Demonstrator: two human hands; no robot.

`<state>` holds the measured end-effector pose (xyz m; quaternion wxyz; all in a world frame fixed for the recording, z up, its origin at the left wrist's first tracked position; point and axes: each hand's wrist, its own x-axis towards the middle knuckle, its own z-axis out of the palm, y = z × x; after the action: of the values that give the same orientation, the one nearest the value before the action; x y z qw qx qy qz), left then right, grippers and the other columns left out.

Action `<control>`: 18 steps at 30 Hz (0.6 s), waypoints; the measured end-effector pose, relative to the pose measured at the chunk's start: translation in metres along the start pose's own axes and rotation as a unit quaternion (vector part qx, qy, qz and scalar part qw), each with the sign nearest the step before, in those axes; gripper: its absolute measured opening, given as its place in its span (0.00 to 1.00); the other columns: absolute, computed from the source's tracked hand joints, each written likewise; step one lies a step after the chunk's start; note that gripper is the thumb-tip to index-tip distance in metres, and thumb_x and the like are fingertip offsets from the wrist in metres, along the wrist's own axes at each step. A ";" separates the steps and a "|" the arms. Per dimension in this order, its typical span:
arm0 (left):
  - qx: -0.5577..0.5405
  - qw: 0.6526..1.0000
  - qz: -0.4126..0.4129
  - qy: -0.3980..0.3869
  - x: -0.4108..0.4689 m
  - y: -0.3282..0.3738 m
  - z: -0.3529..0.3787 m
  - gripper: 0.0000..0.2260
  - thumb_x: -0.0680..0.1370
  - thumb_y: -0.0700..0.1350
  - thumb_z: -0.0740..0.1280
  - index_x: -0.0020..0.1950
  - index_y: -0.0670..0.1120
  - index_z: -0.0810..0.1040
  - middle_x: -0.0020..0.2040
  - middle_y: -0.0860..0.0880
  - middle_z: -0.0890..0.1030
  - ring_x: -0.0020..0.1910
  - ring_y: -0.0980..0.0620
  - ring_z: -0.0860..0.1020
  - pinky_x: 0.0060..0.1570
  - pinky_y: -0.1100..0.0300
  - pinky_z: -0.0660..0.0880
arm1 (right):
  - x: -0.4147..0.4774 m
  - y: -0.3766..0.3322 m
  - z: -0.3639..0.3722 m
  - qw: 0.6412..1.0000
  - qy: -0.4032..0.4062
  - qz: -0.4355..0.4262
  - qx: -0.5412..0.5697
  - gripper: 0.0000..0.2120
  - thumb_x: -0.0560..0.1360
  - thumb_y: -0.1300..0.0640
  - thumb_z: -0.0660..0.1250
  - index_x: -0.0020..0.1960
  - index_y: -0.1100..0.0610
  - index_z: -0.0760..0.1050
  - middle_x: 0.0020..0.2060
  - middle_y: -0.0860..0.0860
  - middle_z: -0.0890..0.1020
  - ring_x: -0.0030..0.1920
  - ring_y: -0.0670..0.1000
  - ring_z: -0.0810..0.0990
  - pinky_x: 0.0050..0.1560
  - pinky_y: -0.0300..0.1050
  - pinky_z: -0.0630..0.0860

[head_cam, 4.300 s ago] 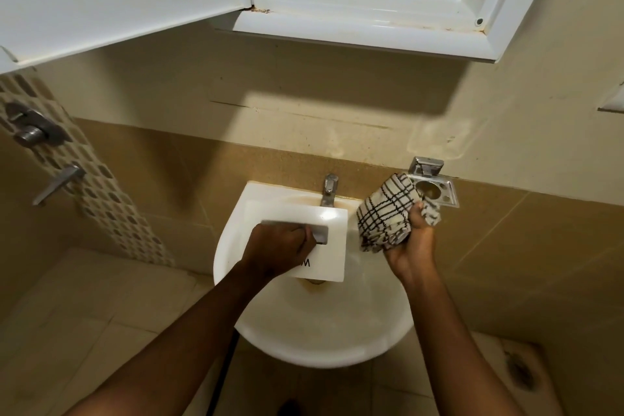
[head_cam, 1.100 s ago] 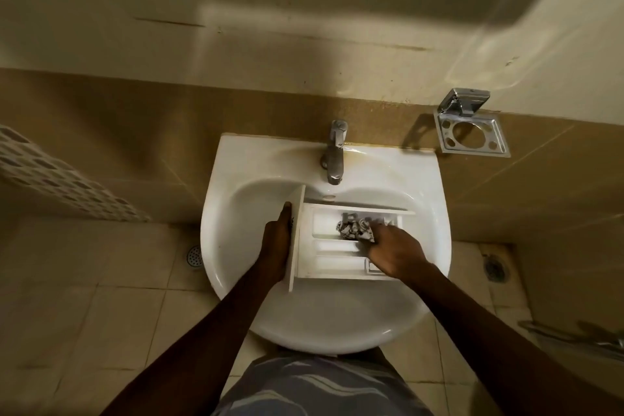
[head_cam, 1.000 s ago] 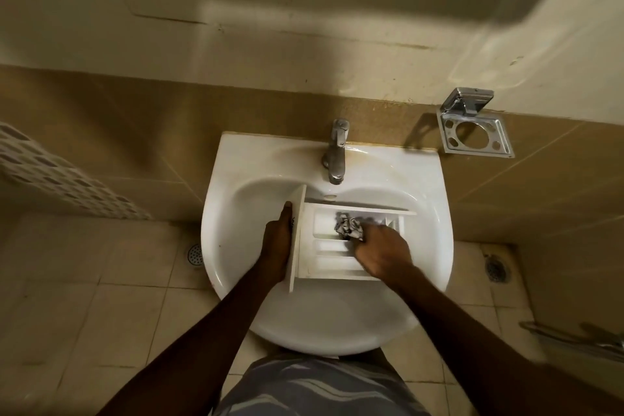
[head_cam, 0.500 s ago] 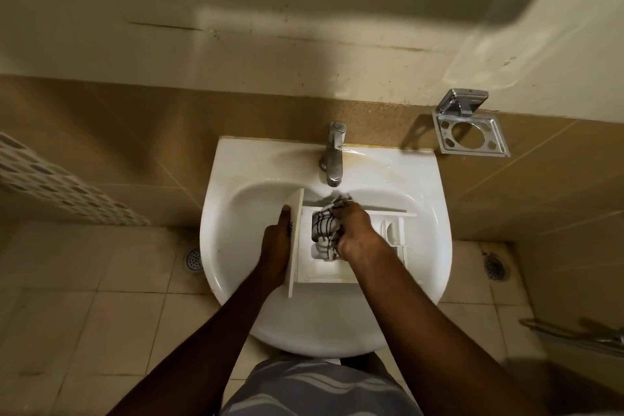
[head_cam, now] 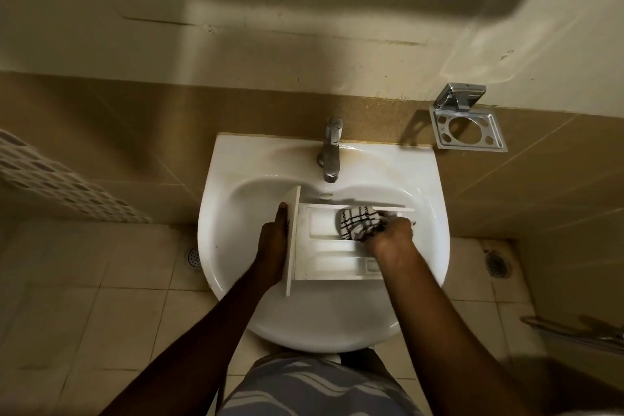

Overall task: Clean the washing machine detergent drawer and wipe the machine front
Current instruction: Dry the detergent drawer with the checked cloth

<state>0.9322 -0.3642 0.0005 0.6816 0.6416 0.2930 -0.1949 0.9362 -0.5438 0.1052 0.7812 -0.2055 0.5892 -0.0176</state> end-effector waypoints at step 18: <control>-0.023 1.000 0.019 -0.006 -0.001 0.001 0.003 0.27 0.82 0.62 0.59 0.48 0.40 0.85 0.41 0.39 0.85 0.42 0.39 0.83 0.50 0.45 0.80 | 0.040 0.052 -0.014 0.301 -0.160 -0.588 -0.733 0.30 0.68 0.53 0.71 0.68 0.57 0.70 0.62 0.56 0.77 0.64 0.59 0.73 0.69 0.55 0.64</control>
<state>0.9327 -0.3676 0.0013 0.7018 0.6299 0.2810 -0.1784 0.9248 -0.5113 0.0481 0.1687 -0.9841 -0.0554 0.0004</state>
